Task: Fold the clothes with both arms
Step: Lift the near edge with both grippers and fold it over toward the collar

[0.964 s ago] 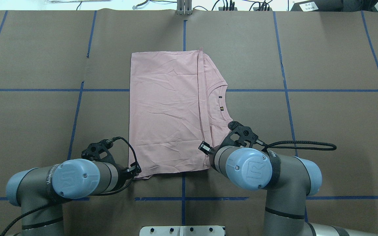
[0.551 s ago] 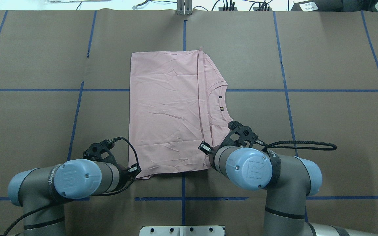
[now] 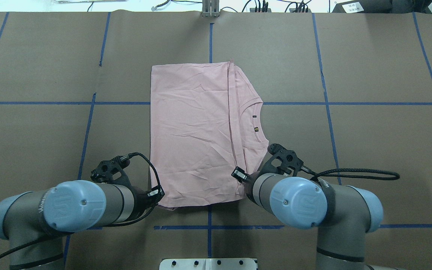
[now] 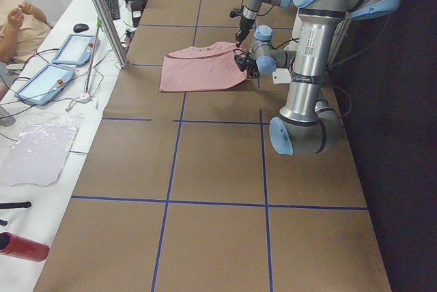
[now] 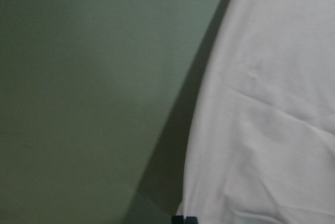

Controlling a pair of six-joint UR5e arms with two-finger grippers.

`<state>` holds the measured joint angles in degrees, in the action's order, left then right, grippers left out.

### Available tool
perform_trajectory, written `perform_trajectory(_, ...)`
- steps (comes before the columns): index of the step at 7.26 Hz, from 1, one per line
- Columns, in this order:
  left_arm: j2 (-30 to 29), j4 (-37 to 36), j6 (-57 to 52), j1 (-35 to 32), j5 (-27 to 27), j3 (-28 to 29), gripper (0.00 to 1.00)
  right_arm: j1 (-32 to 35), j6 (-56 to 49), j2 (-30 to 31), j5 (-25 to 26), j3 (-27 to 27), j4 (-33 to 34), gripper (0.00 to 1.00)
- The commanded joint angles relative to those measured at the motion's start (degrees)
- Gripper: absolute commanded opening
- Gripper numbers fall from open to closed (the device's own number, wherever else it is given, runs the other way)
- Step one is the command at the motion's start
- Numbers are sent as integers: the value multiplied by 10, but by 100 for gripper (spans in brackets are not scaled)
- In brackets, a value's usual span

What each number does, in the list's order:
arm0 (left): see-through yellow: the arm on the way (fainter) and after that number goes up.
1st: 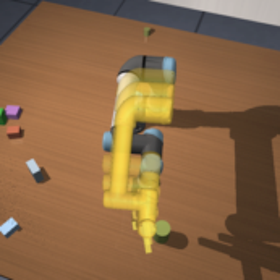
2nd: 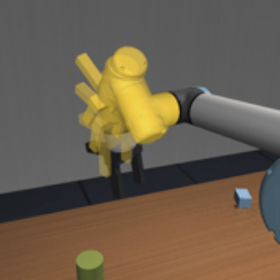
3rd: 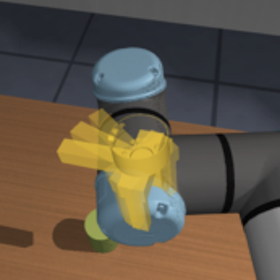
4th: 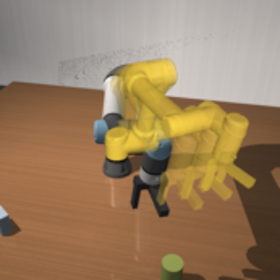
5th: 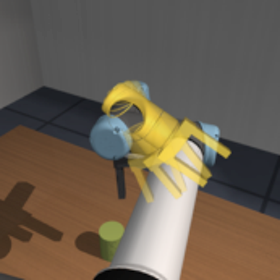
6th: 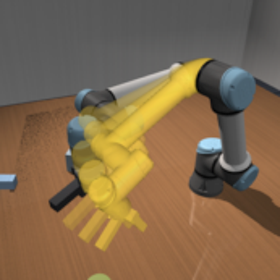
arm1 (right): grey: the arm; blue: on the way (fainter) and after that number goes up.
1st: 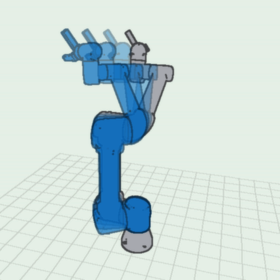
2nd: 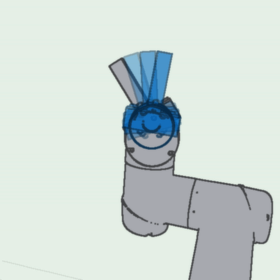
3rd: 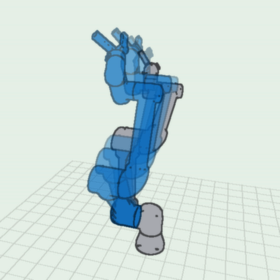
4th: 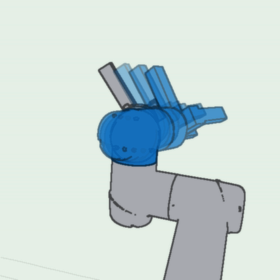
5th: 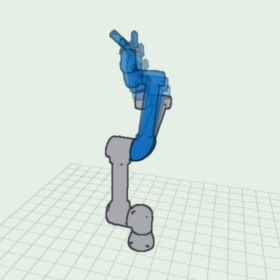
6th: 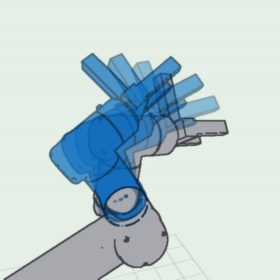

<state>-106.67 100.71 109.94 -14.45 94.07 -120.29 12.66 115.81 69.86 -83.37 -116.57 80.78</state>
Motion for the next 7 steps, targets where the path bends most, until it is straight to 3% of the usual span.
perform_trajectory(1,-20,-94,14,-5,29,-102,0,-14,29,55,25,-121,24,0)
perform_trajectory(2,-61,-94,0,-60,32,-58,0,33,18,9,11,-94,69,0)
perform_trajectory(3,-124,-92,-62,-118,36,16,0,104,-40,-80,-25,-2,84,0)
perform_trajectory(4,-153,-80,-94,-157,34,74,0,157,-61,-99,-57,57,76,0)
perform_trajectory(7,-181,14,-157,-217,31,211,0,217,-72,-180,-97,199,27,0)
